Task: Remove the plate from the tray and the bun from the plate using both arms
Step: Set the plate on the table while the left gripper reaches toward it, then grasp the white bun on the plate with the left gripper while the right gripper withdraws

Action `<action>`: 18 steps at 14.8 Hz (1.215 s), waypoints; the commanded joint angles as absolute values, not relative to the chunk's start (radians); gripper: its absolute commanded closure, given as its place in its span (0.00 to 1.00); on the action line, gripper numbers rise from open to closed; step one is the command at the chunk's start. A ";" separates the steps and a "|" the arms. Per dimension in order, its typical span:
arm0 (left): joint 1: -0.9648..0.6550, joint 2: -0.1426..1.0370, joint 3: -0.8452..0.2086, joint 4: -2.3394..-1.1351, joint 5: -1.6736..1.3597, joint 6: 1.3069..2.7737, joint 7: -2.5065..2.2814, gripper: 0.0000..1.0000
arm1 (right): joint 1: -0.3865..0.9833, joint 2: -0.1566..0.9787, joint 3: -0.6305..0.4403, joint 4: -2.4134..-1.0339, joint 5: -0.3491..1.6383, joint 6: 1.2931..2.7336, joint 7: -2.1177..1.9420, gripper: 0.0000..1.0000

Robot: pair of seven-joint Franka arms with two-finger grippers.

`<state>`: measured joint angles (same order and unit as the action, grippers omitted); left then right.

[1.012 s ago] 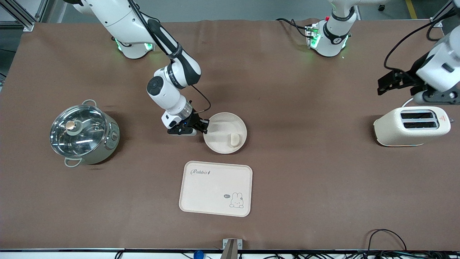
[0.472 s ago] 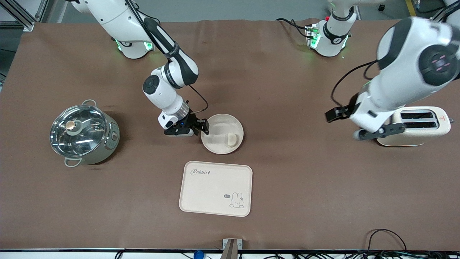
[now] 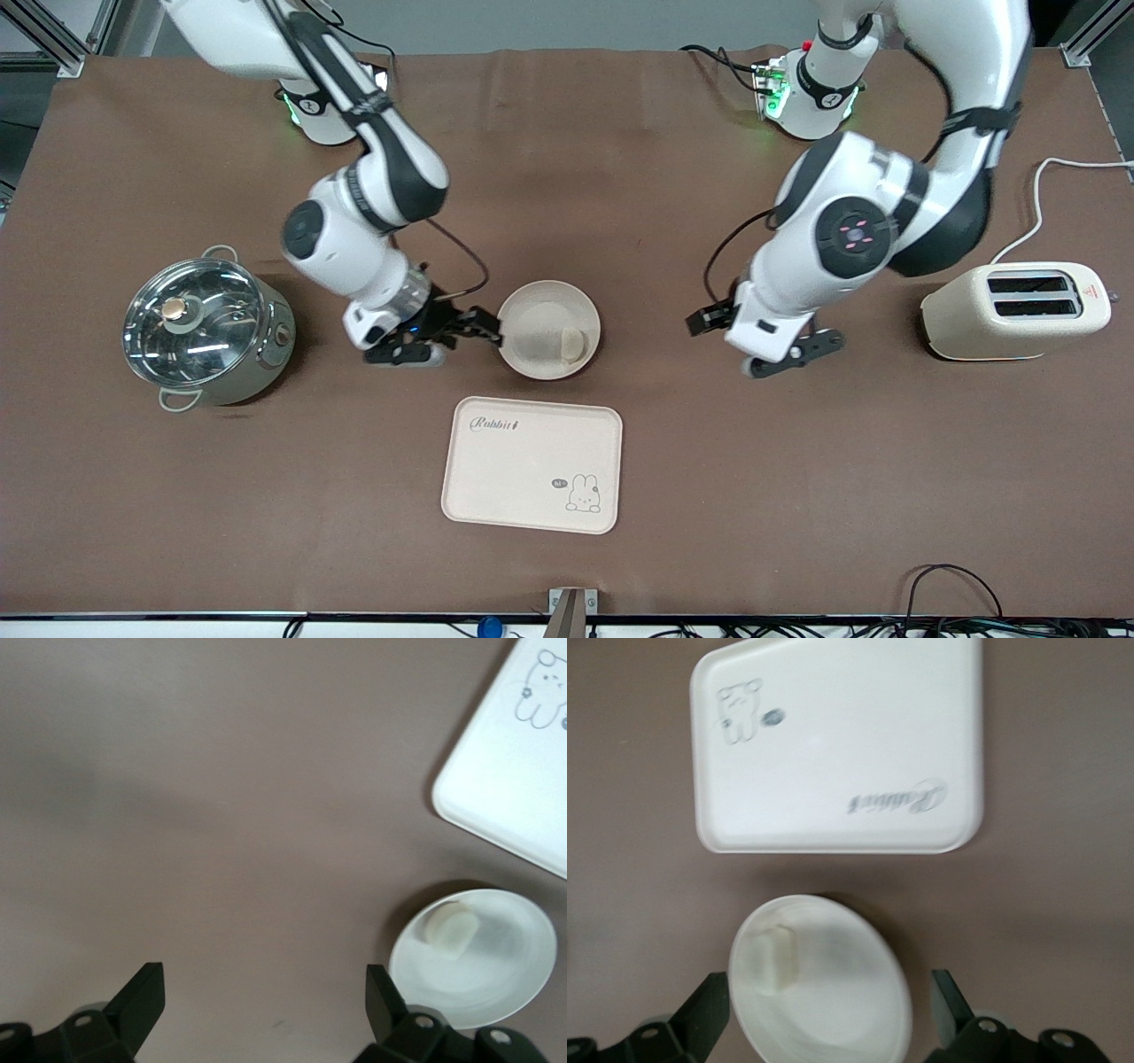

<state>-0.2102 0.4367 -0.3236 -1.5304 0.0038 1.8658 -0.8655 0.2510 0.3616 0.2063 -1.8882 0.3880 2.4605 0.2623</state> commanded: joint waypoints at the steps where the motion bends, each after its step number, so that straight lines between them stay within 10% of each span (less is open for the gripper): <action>1: -0.296 0.500 -0.324 -1.513 0.034 1.942 -1.000 0.00 | 0.117 0.258 0.199 -1.836 0.248 2.239 0.224 0.00; 8: -0.468 0.682 -0.321 -1.513 0.136 2.198 -1.250 0.07 | -0.009 0.074 0.014 -1.615 0.106 1.697 0.051 0.00; 18: -0.522 0.828 -0.308 -1.503 0.233 2.457 -1.252 0.27 | 0.006 -0.018 -0.052 -1.565 0.009 1.606 0.031 0.00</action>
